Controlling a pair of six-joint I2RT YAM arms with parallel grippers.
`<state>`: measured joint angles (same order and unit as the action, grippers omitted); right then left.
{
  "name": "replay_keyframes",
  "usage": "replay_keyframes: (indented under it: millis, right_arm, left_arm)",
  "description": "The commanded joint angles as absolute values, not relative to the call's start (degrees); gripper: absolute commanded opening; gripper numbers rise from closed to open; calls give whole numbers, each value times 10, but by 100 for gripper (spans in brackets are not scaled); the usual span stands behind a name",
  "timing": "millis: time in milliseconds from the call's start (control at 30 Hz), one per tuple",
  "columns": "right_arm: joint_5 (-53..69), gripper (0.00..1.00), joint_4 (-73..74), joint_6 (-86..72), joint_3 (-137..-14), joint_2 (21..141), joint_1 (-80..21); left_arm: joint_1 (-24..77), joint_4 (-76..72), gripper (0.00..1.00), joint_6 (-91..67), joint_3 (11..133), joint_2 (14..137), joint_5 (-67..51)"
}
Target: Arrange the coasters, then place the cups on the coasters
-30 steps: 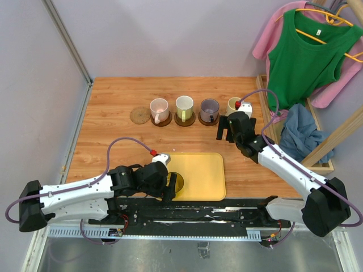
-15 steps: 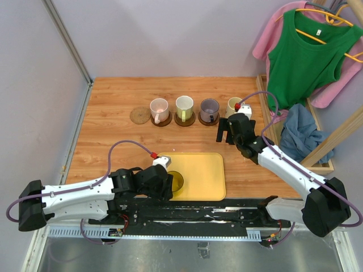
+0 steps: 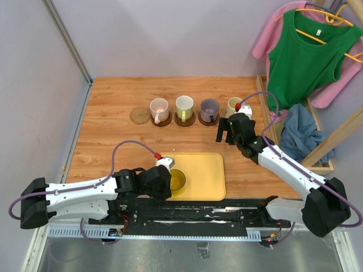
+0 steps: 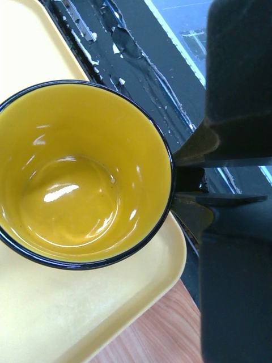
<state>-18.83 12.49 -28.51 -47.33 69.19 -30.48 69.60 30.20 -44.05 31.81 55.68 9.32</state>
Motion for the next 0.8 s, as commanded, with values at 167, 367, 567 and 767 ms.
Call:
replay_keyframes:
  millis: [167, 367, 567, 767]
  right_arm:
    - [-178, 99, 146, -280, -462, 689, -299]
    - [-179, 99, 136, -246, -439, 665, -303]
    - [-170, 99, 129, -230, -429, 659, -303]
    - [-170, 97, 126, -222, -428, 663, -303]
  left_arm:
    - [710, 310, 1, -409, 359, 564, 155]
    - [710, 332, 0, -376, 416, 569, 245]
    - [709, 356, 0, -368, 465, 564, 371]
    - [643, 360, 0, -346, 477, 545, 410]
